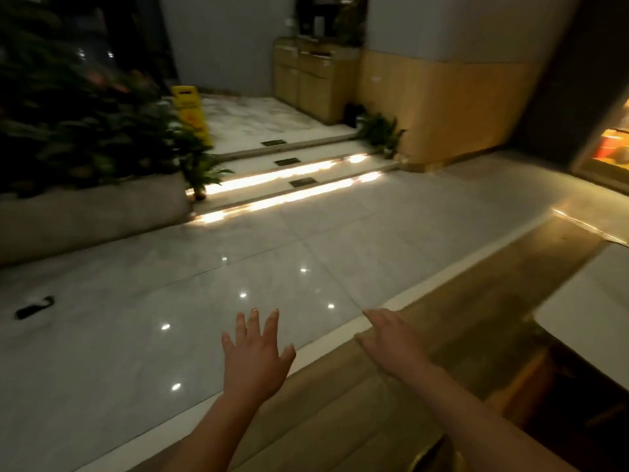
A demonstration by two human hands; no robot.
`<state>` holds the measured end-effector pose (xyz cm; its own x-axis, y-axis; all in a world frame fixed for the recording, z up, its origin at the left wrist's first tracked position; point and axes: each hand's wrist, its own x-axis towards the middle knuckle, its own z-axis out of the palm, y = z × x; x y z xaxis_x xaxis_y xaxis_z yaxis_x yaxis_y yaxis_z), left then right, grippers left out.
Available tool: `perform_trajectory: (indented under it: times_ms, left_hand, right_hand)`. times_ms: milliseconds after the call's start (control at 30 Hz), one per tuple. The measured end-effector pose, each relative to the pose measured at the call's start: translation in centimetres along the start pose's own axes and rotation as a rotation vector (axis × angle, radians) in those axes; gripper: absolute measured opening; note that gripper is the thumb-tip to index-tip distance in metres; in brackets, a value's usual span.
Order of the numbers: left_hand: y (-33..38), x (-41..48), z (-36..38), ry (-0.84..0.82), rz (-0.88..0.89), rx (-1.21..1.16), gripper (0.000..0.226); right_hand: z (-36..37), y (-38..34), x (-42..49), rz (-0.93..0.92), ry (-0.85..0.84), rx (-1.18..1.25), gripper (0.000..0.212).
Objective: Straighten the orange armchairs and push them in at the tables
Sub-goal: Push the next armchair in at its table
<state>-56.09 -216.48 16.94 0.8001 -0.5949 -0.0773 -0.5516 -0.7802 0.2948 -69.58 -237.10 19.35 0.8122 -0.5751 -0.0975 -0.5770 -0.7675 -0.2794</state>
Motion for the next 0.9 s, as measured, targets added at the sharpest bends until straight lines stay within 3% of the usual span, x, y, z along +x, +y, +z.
perform_trajectory:
  times_ms: [367, 600, 900]
  left_hand:
    - [-9.3, -2.6, -2.5, 0.129, -0.546, 0.007, 0.073]
    - [-9.8, -6.0, -3.1, 0.157, -0.863, 0.021, 0.072]
    - [-7.9, -12.8, -3.2, 0.213, -1.165, -0.019, 0.072]
  right_hand:
    - [4.3, -14.7, 10.0, -0.602, -0.163, -0.069, 0.057]
    - [5.4, -21.5, 11.5, -0.943, -0.265, -0.089, 0.056]
    - [6.8, -26.8, 7.8, -1.238, -0.372, -0.092, 0.047]
